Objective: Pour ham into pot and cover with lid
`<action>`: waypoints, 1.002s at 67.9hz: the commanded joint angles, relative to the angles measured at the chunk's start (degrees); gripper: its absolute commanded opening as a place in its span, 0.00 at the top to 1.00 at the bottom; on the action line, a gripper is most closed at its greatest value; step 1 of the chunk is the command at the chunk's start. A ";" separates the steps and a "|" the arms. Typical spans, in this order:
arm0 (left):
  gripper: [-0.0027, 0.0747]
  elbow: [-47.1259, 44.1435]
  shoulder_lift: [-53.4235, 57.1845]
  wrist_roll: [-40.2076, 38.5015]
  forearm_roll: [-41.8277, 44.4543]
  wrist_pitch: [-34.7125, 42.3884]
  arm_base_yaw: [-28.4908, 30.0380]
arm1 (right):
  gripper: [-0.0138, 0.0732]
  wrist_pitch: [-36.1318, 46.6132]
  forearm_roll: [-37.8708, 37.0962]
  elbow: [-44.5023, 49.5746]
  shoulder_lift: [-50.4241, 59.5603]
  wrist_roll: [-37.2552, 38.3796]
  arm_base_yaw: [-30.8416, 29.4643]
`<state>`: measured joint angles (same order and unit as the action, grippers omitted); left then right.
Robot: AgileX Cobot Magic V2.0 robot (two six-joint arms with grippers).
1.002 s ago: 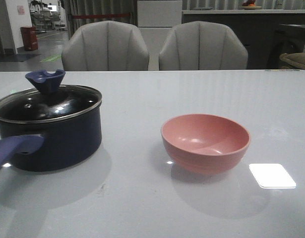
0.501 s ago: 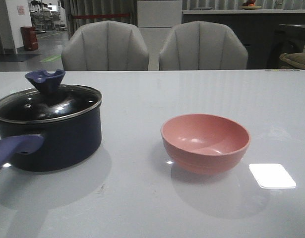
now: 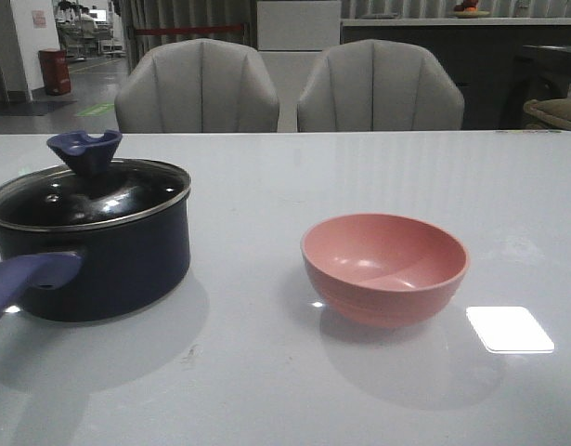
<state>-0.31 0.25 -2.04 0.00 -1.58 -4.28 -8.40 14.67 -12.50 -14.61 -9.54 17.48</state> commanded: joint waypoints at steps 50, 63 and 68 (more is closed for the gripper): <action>0.82 -1.20 1.16 -0.46 -0.39 4.96 0.11 | 0.68 10.35 -16.98 12.90 16.34 13.14 -14.36; 0.82 -1.20 1.16 -0.46 -0.39 4.96 0.11 | 0.68 11.73 -16.98 13.71 16.34 13.97 -14.36; 0.82 -1.20 1.16 -0.46 -0.39 4.96 0.11 | 0.68 11.64 -16.98 13.71 16.34 13.97 -14.36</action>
<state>-0.31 0.25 -2.04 0.00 -1.58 -4.28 -2.05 -1.40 1.51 0.62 4.07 3.46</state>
